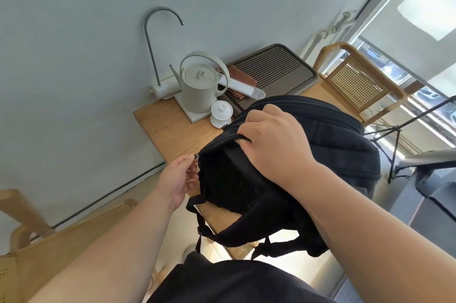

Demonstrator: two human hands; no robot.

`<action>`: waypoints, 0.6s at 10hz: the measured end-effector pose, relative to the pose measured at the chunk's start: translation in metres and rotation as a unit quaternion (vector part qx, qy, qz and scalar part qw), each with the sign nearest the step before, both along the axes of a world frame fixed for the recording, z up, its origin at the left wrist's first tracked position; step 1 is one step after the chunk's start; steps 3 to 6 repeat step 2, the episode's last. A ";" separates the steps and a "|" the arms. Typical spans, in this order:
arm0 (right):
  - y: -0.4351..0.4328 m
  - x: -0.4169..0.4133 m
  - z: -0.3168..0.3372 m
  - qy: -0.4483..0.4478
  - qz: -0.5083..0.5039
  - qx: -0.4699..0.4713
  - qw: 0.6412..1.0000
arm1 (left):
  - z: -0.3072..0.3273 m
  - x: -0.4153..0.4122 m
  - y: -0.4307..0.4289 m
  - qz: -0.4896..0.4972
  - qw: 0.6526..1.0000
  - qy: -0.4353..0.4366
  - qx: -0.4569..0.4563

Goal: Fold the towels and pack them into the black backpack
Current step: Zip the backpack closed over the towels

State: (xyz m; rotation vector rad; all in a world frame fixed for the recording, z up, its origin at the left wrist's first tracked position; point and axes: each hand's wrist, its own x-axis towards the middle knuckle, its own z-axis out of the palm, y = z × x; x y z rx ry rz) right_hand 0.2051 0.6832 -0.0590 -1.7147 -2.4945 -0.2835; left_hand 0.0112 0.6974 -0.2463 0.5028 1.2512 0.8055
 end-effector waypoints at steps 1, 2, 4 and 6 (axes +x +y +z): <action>0.004 -0.005 0.009 -0.007 0.011 -0.043 0.999 | 0.010 0.003 0.000 0.015 0.996 0.091 0.000; 0.006 0.000 0.023 0.019 0.017 -0.041 0.999 | 0.038 0.005 0.007 0.074 0.976 0.196 0.060; 0.006 0.000 0.023 0.019 0.017 -0.041 0.999 | 0.038 0.005 0.007 0.074 0.976 0.196 0.060; 0.006 0.000 0.023 0.019 0.017 -0.041 0.999 | 0.038 0.005 0.007 0.074 0.976 0.196 0.060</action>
